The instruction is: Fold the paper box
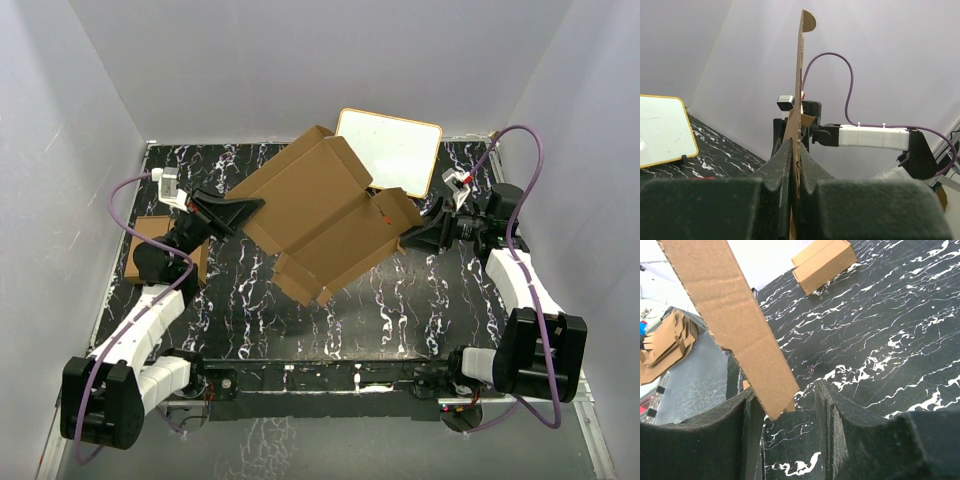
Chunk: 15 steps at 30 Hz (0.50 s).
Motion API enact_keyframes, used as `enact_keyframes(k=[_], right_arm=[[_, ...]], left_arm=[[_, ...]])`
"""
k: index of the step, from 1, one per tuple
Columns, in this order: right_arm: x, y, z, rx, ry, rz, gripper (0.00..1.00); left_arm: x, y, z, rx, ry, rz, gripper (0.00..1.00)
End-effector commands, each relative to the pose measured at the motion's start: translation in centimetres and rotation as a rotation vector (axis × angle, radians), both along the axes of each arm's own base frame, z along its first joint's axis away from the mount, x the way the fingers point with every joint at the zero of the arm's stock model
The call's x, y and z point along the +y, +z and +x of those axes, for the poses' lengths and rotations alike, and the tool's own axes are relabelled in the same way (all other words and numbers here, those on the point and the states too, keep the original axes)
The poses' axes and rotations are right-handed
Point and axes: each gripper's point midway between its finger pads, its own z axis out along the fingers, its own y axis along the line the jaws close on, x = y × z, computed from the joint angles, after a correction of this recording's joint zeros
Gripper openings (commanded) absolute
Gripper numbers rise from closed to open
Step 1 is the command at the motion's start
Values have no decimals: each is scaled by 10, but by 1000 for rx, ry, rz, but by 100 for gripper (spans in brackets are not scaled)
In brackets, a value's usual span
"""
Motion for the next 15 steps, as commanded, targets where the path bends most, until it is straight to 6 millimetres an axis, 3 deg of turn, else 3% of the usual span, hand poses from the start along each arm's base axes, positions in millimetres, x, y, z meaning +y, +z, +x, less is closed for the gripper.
enact_keyframes(k=[1, 15], right_arm=[[8, 3, -8, -57, 75, 9, 47], [13, 0, -12, -14, 120, 27, 49]], left_arm=[[4, 30, -12, -112, -7, -46, 0], [6, 41, -10, -140, 7, -71, 0]])
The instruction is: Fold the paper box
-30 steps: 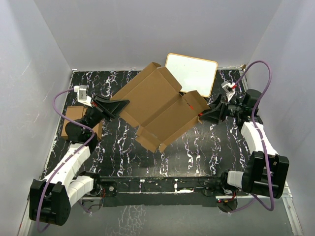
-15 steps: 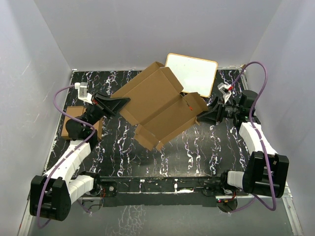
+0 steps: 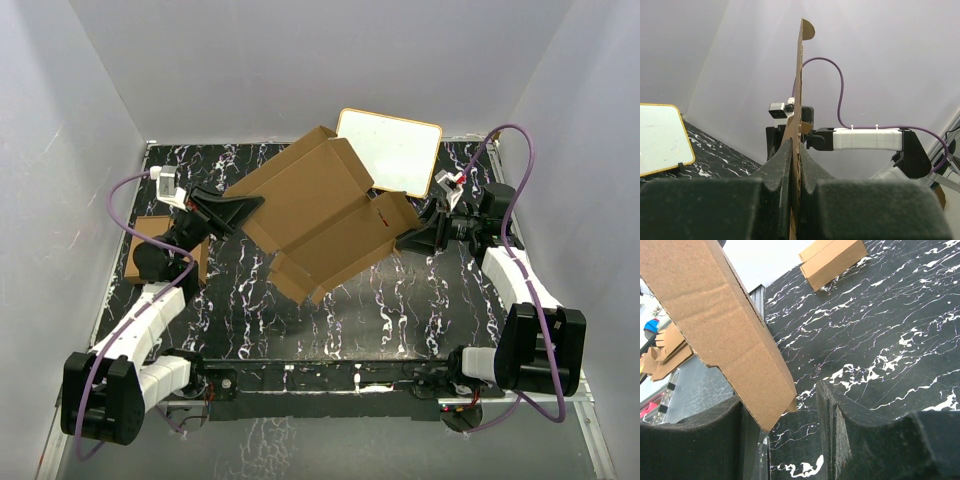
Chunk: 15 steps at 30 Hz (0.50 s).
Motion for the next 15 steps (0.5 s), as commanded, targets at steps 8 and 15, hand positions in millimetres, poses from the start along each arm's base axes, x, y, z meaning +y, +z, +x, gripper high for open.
enact_keyframes(k=[8, 15], right_arm=[[2, 15, -13, -63, 117, 39, 53], [1, 33, -5, -111, 112, 37, 57]], left_arm=[[6, 39, -6, -124, 18, -63, 0], [7, 42, 3, -120, 16, -47, 0]])
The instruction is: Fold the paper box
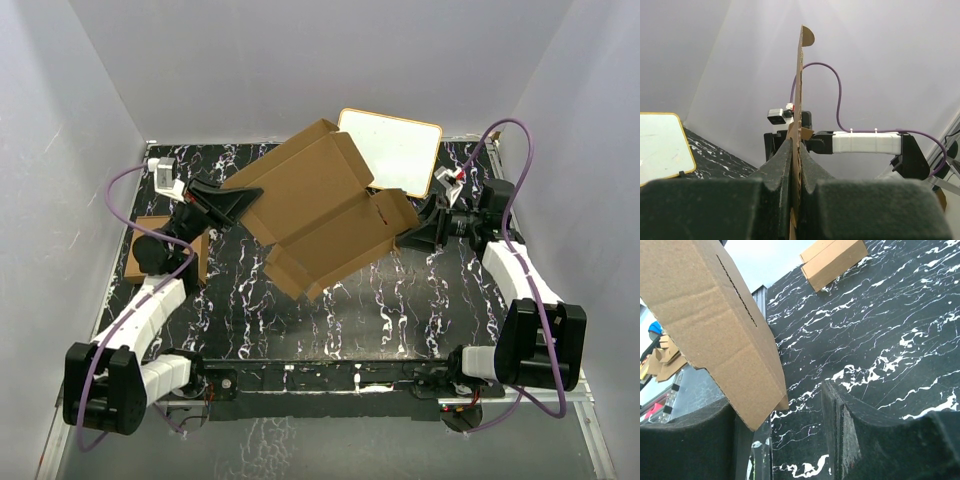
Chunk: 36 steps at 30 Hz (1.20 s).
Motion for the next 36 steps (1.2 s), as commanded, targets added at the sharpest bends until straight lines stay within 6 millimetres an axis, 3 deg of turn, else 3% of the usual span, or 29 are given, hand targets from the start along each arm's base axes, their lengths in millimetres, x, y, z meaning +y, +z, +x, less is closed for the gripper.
enact_keyframes(k=[1, 11, 14, 24, 28, 36], right_arm=[[2, 34, -7, -137, 103, 32, 57], [6, 39, -11, -151, 101, 27, 54], [10, 40, -13, -145, 117, 28, 48], [21, 39, -20, -119, 164, 36, 47], [22, 36, -21, -115, 164, 32, 40], [22, 37, -24, -110, 185, 44, 14]], left_arm=[[7, 34, -2, -105, 12, -29, 0], [6, 50, 5, -134, -91, -68, 0], [6, 51, 8, -134, -100, -68, 0], [6, 52, 12, -139, -82, -68, 0], [6, 53, 15, -139, -78, -71, 0], [5, 51, 21, -136, -72, -60, 0]])
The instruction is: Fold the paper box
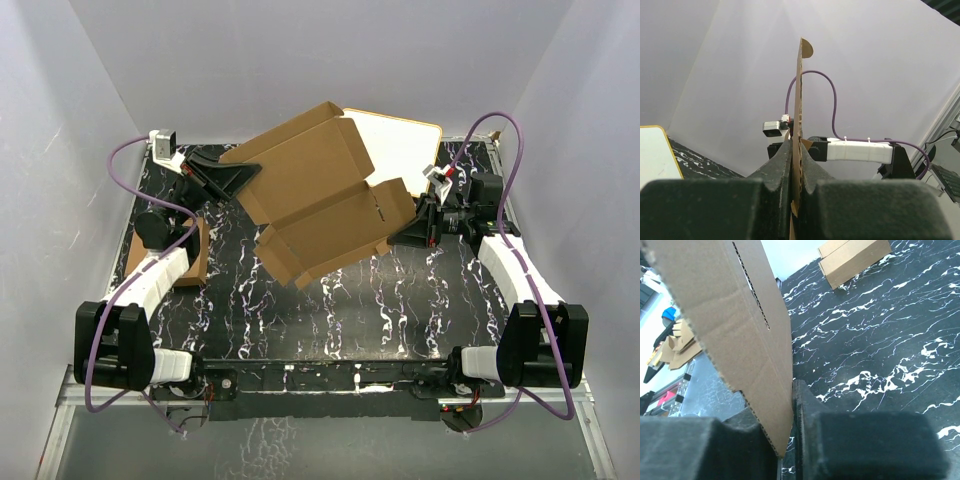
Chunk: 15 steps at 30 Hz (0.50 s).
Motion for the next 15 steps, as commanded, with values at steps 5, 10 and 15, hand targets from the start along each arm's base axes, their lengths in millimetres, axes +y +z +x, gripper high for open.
enact_keyframes(k=[5, 10, 15], right_arm=[[1, 22, -17, -110, 107, 53, 8], [1, 20, -9, -126, 53, 21, 8], [0, 19, -9, -141, 32, 10, 12]], left_arm=[[4, 19, -9, -129, 25, -19, 0], [4, 12, -4, -116, 38, -3, 0], [5, 5, 0, -108, 50, 16, 0]])
